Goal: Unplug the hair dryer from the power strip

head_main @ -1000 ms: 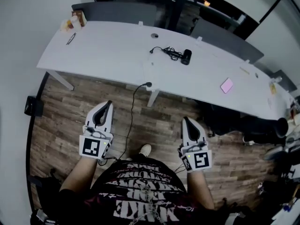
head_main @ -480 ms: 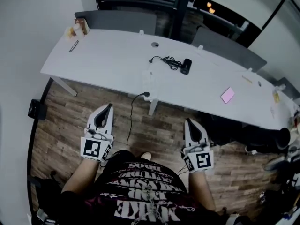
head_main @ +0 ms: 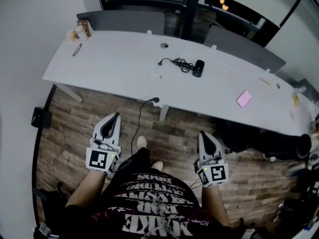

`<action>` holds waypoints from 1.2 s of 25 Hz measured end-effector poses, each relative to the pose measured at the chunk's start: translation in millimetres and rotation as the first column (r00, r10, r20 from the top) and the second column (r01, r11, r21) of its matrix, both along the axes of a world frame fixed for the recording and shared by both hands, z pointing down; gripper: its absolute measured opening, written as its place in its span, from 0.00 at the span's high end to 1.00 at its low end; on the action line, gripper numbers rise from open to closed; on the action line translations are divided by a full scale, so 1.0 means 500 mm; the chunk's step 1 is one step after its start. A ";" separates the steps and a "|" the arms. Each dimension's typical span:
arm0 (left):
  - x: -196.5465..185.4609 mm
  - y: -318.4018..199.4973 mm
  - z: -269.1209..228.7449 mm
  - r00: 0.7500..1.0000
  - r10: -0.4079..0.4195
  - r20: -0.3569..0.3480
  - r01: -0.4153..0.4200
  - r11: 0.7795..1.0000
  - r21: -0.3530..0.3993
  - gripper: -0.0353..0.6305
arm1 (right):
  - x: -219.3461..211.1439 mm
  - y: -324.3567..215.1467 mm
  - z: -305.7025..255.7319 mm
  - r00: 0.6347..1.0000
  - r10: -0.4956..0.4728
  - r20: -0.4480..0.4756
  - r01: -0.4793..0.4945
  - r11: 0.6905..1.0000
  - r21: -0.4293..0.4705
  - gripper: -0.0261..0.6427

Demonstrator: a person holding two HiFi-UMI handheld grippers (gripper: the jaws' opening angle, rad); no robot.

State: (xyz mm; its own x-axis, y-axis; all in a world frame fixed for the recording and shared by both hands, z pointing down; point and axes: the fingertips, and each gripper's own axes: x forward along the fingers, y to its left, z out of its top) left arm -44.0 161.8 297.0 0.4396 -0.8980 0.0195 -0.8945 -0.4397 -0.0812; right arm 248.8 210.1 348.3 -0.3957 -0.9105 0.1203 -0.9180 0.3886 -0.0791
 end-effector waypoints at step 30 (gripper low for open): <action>-0.070 -0.343 0.026 0.992 0.089 -0.084 -0.089 0.996 -0.001 0.91 | -0.103 -0.279 -0.031 0.994 0.054 -0.093 -0.057 0.998 -0.025 0.92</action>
